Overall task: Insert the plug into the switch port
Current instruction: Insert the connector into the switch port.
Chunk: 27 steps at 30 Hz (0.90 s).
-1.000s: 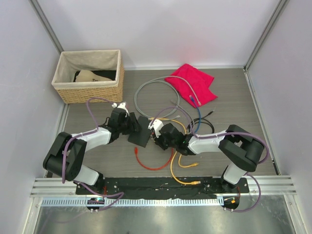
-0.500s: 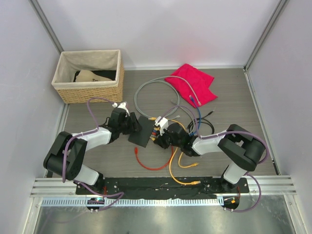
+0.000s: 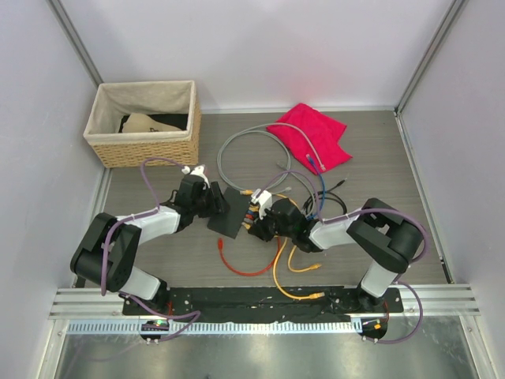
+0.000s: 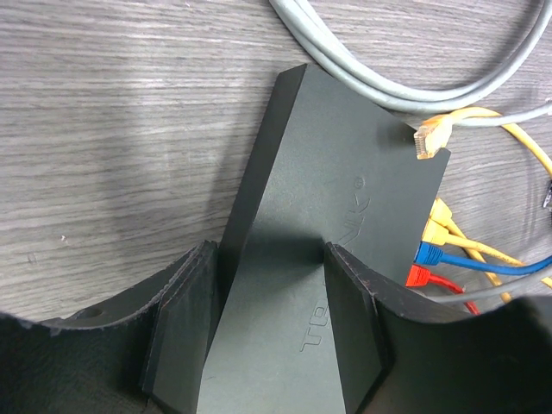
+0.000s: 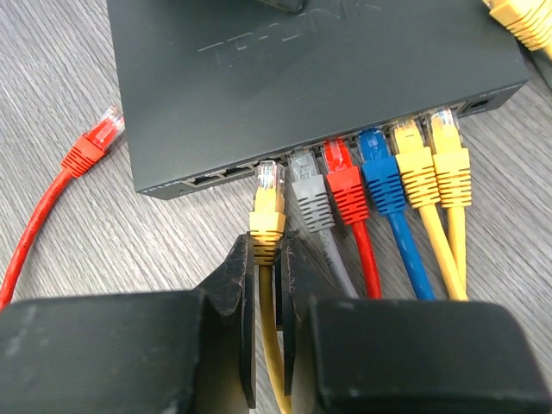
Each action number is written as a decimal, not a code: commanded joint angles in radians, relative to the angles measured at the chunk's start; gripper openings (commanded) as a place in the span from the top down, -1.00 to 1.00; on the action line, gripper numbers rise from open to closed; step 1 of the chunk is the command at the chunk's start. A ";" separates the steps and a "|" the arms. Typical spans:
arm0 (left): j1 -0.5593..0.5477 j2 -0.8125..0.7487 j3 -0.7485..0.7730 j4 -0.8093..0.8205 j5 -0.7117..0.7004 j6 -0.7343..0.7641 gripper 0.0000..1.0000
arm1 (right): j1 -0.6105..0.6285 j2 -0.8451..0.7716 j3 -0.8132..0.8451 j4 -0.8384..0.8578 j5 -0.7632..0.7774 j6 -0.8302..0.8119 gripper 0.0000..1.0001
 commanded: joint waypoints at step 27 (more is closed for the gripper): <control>-0.011 0.107 -0.039 -0.075 0.193 0.010 -0.13 | -0.038 0.130 -0.044 0.507 -0.093 0.112 0.98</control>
